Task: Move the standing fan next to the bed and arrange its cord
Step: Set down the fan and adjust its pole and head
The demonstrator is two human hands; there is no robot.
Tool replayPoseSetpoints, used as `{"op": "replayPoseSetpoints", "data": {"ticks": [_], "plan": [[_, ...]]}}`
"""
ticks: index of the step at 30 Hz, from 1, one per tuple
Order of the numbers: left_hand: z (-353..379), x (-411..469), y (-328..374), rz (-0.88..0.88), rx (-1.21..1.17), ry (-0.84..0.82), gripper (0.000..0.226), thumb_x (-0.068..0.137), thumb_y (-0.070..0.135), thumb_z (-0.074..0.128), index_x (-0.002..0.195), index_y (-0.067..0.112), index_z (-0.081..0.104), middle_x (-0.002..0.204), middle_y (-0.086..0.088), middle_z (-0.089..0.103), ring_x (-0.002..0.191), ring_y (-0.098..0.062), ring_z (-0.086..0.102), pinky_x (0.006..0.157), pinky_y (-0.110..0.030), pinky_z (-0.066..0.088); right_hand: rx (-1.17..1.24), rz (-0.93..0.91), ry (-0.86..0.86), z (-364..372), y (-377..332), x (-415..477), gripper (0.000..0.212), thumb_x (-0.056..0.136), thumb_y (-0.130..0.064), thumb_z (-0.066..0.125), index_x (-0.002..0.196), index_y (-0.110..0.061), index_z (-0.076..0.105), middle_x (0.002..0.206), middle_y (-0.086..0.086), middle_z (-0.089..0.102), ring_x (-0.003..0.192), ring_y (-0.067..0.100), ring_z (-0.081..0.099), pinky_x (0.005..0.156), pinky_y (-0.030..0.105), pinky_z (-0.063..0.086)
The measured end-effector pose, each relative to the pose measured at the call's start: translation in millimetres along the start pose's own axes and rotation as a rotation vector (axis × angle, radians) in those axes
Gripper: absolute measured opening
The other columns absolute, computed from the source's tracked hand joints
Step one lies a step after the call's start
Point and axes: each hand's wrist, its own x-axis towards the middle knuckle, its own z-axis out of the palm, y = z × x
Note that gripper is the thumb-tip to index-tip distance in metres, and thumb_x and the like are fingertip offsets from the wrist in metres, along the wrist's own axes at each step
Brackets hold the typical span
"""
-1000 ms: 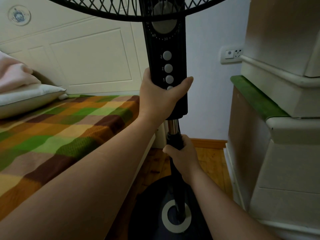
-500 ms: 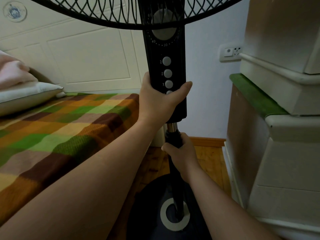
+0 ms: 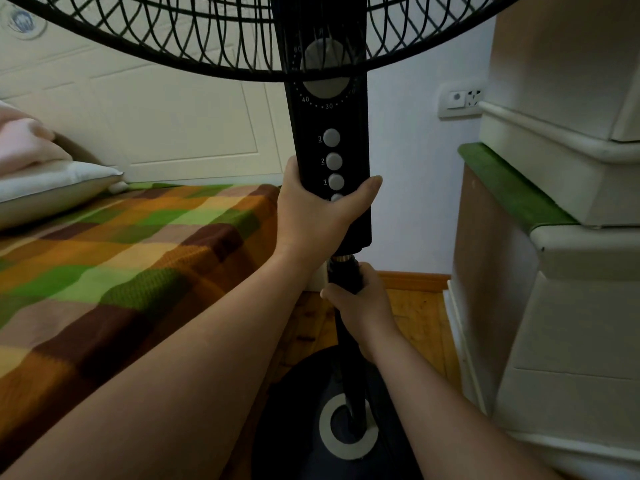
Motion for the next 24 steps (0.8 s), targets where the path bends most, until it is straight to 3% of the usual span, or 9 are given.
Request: {"op": "replayPoseSetpoints", "data": {"ticks": [5, 11, 19, 24], "plan": [[0.5, -2.8, -4.4, -0.001, 0.015, -0.004, 0.066, 0.069, 0.034, 0.089, 0.123, 0.017, 0.055, 0.108, 0.004, 0.069, 0.097, -0.005, 0.069, 0.070, -0.016, 0.058, -0.018, 0.001, 0.012, 0.3, -0.4, 1.1, 0.023, 0.081, -0.014, 0.072, 0.090, -0.029, 0.058, 0.087, -0.003, 0.065, 0.069, 0.005, 0.059, 0.053, 0.018, 0.047], [1.6, -7.6, -8.5, -0.011, 0.031, -0.003, 0.067, 0.070, 0.033, 0.089, 0.125, 0.017, 0.054, 0.111, 0.004, 0.068, 0.100, -0.006, 0.068, 0.072, -0.017, 0.058, -0.001, -0.005, 0.012, -0.7, 0.0, 2.4, 0.025, 0.081, -0.013, 0.072, 0.090, -0.032, 0.059, 0.082, -0.008, 0.066, 0.057, -0.009, 0.060, 0.042, 0.009, 0.041], [-0.6, -11.8, -6.4, -0.021, 0.028, 0.005, 0.066, 0.071, 0.030, 0.089, 0.124, 0.014, 0.055, 0.112, 0.001, 0.068, 0.100, -0.008, 0.069, 0.075, -0.020, 0.060, -0.003, -0.025, -0.017, -2.1, 2.7, 0.8, 0.024, 0.079, -0.010, 0.071, 0.091, -0.026, 0.060, 0.075, -0.009, 0.064, 0.054, -0.008, 0.057, 0.043, 0.009, 0.041], [-2.7, -16.8, -3.1, -0.030, 0.018, -0.001, 0.064, 0.071, 0.028, 0.089, 0.123, 0.014, 0.054, 0.110, 0.001, 0.068, 0.098, -0.006, 0.069, 0.073, -0.018, 0.058, -0.024, -0.021, -0.059, -3.8, 1.4, -1.4, 0.028, 0.080, -0.014, 0.072, 0.098, -0.032, 0.060, 0.077, -0.015, 0.068, 0.067, -0.006, 0.063, 0.054, 0.016, 0.047]]}}
